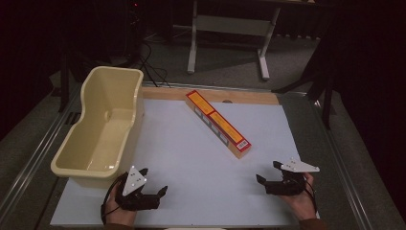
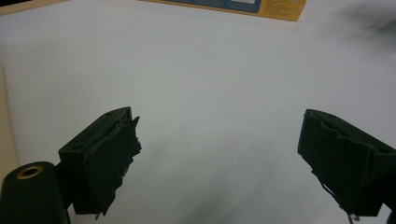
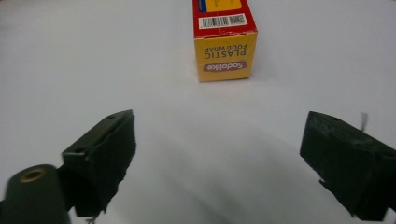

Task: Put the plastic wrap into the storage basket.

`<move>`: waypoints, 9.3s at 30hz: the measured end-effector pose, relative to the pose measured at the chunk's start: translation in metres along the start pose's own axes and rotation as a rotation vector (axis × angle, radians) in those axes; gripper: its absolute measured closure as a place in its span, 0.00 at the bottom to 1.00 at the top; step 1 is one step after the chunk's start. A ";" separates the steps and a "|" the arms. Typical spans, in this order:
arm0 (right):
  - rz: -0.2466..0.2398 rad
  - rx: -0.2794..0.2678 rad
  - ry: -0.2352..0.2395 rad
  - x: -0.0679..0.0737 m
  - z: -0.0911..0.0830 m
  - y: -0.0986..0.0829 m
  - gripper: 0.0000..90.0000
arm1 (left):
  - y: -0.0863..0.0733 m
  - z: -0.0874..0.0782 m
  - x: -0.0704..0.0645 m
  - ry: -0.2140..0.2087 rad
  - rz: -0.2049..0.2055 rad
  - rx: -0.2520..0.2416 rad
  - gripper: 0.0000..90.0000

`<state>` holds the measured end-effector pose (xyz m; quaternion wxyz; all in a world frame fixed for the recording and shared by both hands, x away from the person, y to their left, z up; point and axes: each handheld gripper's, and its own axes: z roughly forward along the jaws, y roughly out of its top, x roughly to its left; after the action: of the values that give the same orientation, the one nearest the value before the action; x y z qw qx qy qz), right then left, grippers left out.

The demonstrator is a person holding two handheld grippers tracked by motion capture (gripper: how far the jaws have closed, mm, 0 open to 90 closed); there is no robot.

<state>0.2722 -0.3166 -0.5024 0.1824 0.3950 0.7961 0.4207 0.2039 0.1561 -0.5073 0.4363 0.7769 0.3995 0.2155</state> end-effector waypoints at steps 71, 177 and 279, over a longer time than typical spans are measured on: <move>-0.164 0.078 0.002 -0.008 0.133 0.118 0.24 | -0.001 -0.004 -0.003 0.012 0.010 -0.006 0.13; 0.440 0.472 0.355 -0.003 0.172 0.151 0.45 | -0.002 -0.006 -0.004 0.022 0.004 -0.012 0.13; 0.810 -0.048 0.682 0.138 0.169 0.310 0.45 | -0.003 -0.012 -0.005 0.013 -0.012 -0.074 0.13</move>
<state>0.4387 -0.0160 -0.3418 -0.2550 0.5075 0.5839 0.5801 0.1914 0.1585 -0.5034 0.4633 0.7565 0.3986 0.2327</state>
